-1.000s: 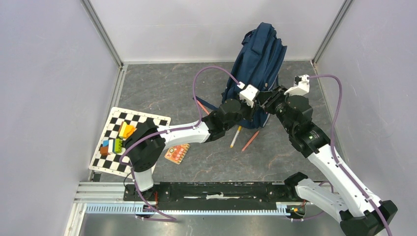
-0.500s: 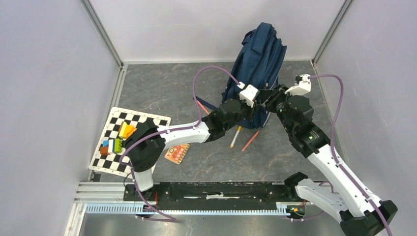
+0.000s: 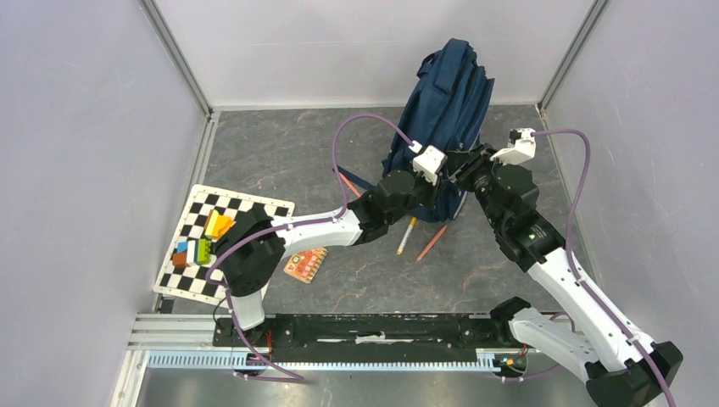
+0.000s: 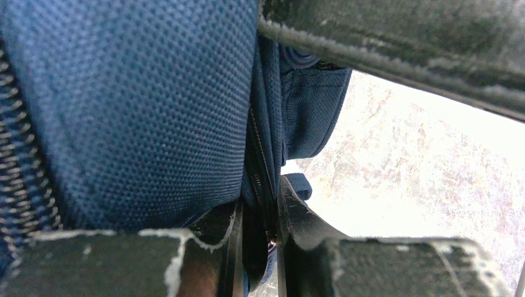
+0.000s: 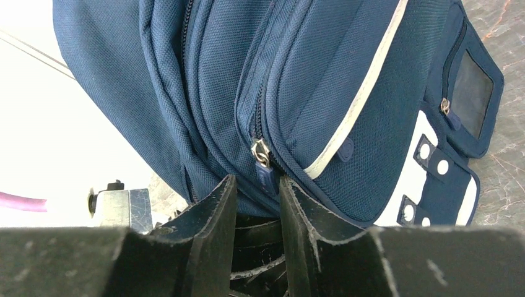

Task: Pack the student bag
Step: Unzip the student bag at the center of the board.

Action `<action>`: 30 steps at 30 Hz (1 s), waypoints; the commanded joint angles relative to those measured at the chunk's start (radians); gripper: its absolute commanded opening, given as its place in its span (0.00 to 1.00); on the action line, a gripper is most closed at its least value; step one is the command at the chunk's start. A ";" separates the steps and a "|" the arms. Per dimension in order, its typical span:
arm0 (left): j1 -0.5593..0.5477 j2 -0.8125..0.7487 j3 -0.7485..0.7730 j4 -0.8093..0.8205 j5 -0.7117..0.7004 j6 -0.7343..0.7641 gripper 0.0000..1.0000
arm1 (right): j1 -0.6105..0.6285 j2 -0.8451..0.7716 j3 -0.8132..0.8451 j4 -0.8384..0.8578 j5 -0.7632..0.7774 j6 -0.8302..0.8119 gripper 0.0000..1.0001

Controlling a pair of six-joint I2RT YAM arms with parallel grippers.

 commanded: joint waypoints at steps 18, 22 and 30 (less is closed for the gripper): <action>-0.025 -0.013 -0.005 -0.014 0.041 0.008 0.02 | -0.021 0.002 -0.010 0.230 0.148 0.047 0.00; -0.024 -0.008 -0.001 -0.035 0.025 0.014 0.02 | -0.021 -0.006 0.010 0.299 0.168 0.074 0.00; -0.023 -0.017 -0.012 -0.054 -0.029 0.053 0.02 | -0.033 0.039 0.078 0.357 0.204 0.083 0.00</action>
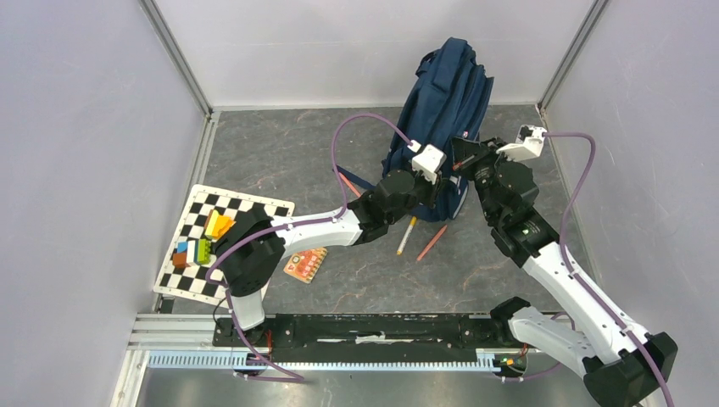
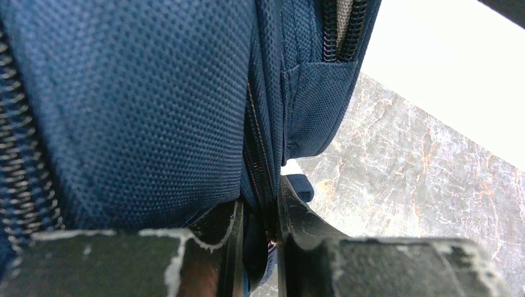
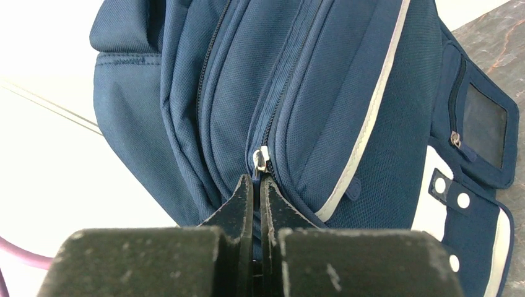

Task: Pack the student bag
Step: Unzip the student bag at the center of the board.

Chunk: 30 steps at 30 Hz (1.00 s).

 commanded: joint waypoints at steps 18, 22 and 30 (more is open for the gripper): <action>0.021 -0.072 -0.090 -0.099 -0.200 0.274 0.02 | -0.152 0.126 0.217 0.250 0.020 0.208 0.00; 0.068 -0.099 -0.115 -0.100 -0.197 0.260 0.02 | -0.193 0.130 0.186 0.273 -0.021 0.281 0.00; 0.132 -0.143 -0.184 -0.047 -0.162 0.324 0.02 | -0.271 0.148 0.169 0.298 -0.072 0.333 0.00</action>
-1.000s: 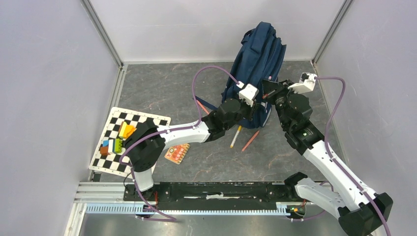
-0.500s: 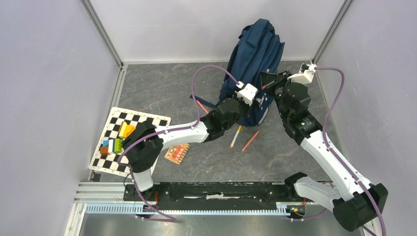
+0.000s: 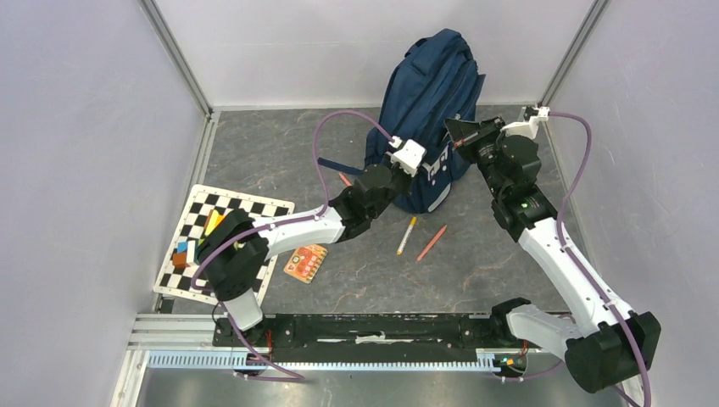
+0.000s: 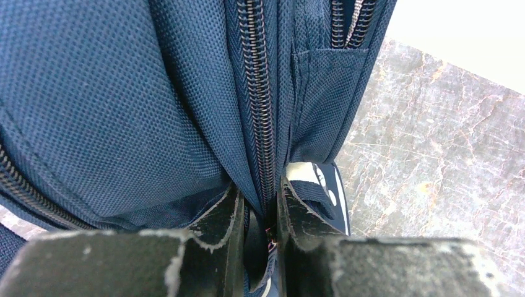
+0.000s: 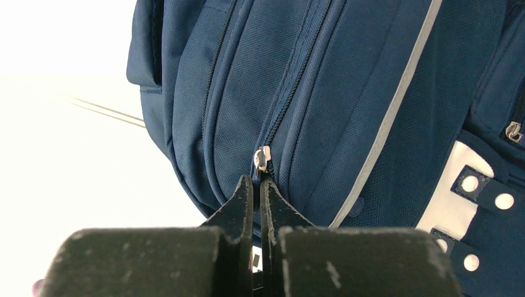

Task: Pack the student bag
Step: Unzip the student bag at the center of the board.

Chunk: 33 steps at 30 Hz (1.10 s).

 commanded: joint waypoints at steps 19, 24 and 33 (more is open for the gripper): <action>0.050 -0.150 -0.136 -0.092 -0.075 0.180 0.02 | -0.322 0.103 -0.012 0.412 0.044 0.186 0.00; 0.049 -0.129 -0.038 -0.244 -0.059 0.176 0.02 | -0.323 0.207 0.108 0.446 -0.054 0.216 0.00; 0.049 -0.185 0.222 -0.590 -0.063 0.032 0.35 | -0.322 0.230 0.284 0.255 -0.112 0.133 0.00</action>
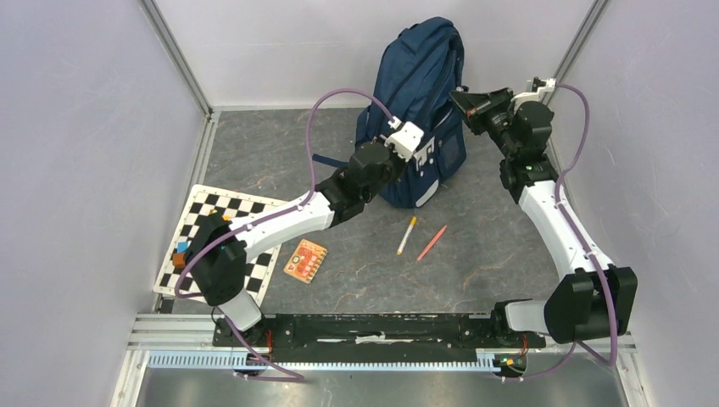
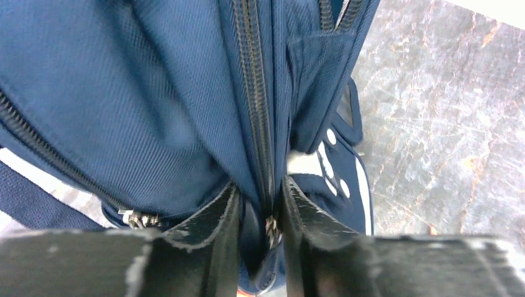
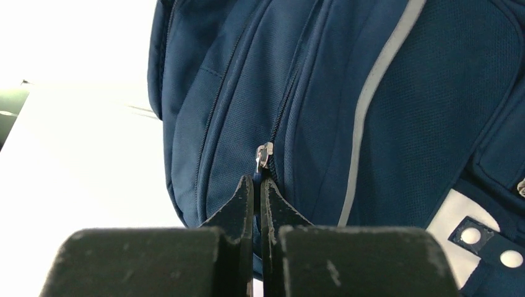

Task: Pack the student bag
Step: Unzip the student bag at the center of the board.

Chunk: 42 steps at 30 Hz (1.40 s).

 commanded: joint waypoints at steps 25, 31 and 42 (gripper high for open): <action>-0.067 0.285 1.001 -0.629 0.126 -0.380 0.82 | 0.001 -0.260 -0.122 -0.026 0.223 -0.175 0.00; -0.074 0.330 0.997 -0.666 0.068 -0.350 0.86 | 0.041 -0.256 -0.108 -0.027 0.223 -0.189 0.00; -0.076 0.388 0.998 -0.684 0.044 -0.194 0.15 | 0.050 -0.239 -0.050 -0.018 0.329 -0.203 0.00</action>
